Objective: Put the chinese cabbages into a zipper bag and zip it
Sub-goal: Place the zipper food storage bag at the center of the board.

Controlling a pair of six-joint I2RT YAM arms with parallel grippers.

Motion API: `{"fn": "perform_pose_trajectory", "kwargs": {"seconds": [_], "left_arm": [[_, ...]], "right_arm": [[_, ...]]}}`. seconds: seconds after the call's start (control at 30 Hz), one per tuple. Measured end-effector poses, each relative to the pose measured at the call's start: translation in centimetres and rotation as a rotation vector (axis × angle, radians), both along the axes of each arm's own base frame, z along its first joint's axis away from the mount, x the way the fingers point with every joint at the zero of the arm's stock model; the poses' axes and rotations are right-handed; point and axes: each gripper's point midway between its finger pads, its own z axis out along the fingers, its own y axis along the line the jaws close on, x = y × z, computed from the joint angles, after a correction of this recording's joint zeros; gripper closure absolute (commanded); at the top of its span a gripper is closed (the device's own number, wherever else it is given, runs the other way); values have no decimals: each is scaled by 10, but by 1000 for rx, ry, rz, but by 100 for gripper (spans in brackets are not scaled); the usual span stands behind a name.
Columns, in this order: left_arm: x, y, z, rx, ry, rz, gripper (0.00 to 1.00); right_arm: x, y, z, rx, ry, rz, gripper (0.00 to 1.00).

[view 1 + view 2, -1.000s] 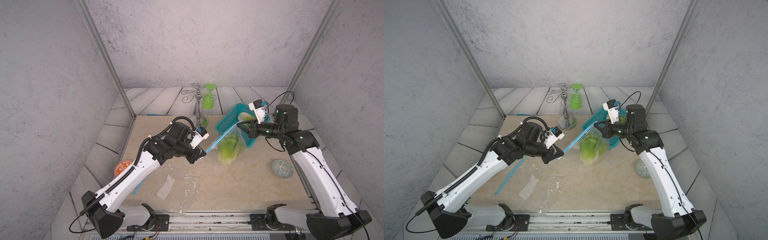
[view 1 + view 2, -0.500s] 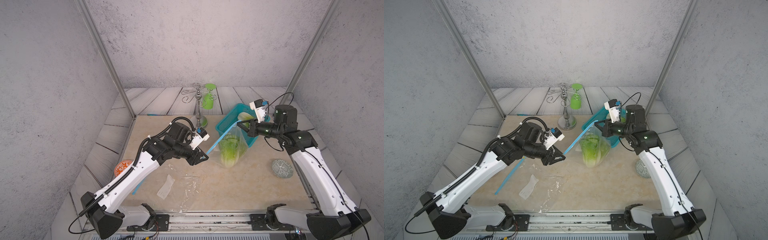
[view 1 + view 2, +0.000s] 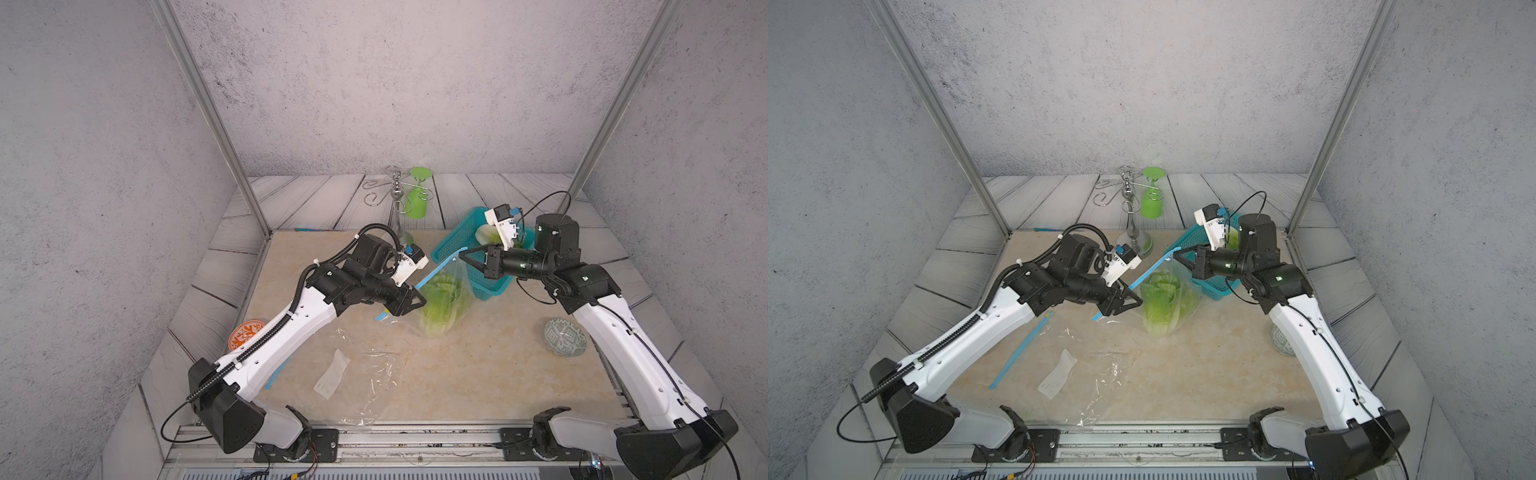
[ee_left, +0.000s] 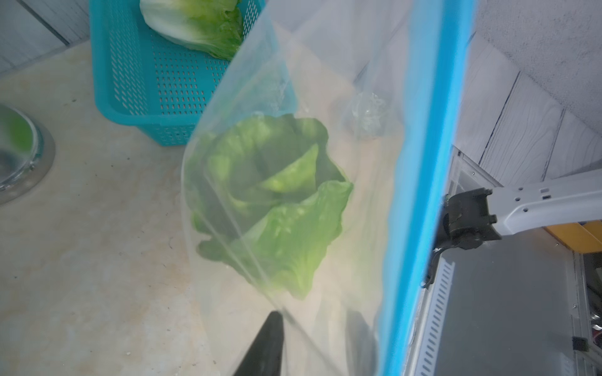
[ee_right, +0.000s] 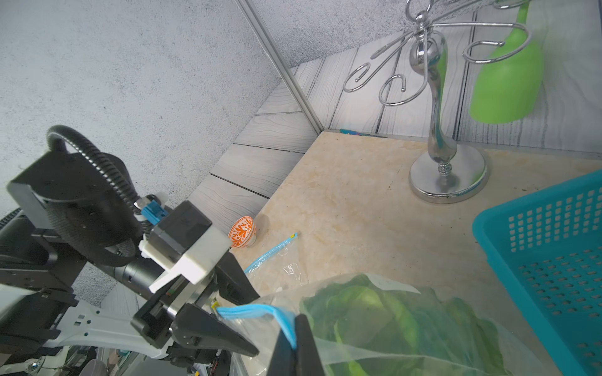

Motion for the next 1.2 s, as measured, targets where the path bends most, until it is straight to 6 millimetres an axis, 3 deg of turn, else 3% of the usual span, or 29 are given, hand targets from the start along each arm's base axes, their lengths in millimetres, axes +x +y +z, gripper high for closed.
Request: {"fn": "perform_pose_trajectory", "kwargs": {"seconds": [0.1, 0.2, 0.33, 0.47, 0.6, 0.73, 0.83, 1.0, 1.1, 1.17, 1.2], "left_arm": [[0, -4, 5, -24, 22, 6, 100], [-4, -3, 9, -61, 65, 41, 100], [-12, 11, 10, -87, 140, 148, 100], [-11, 25, 17, -114, 221, 328, 100], [-9, 21, 20, -174, 299, 494, 100], [8, -3, -3, -204, 404, 605, 100], [44, -34, -44, -173, 483, 703, 100], [96, -87, -107, -144, 571, 779, 72], [113, -111, -112, -144, 580, 741, 59], [117, -110, -102, -133, 537, 710, 27], [116, -105, -93, -131, 512, 704, 18]], "right_arm": [[5, 2, 1, 12, 0, -5, 84], [11, 3, -2, 20, 21, -14, 62], [15, 1, -9, -6, 31, -36, 44], [19, -13, -16, -66, 33, -104, 36], [28, -46, -28, -135, 71, -251, 34], [37, -82, -43, -197, 137, -403, 30], [38, -102, -50, -235, 182, -484, 26], [40, -128, -67, -280, 237, -582, 20], [38, -142, -92, -301, 299, -621, 19], [33, -148, -114, -312, 358, -632, 18], [30, -149, -126, -310, 396, -633, 16]]}}
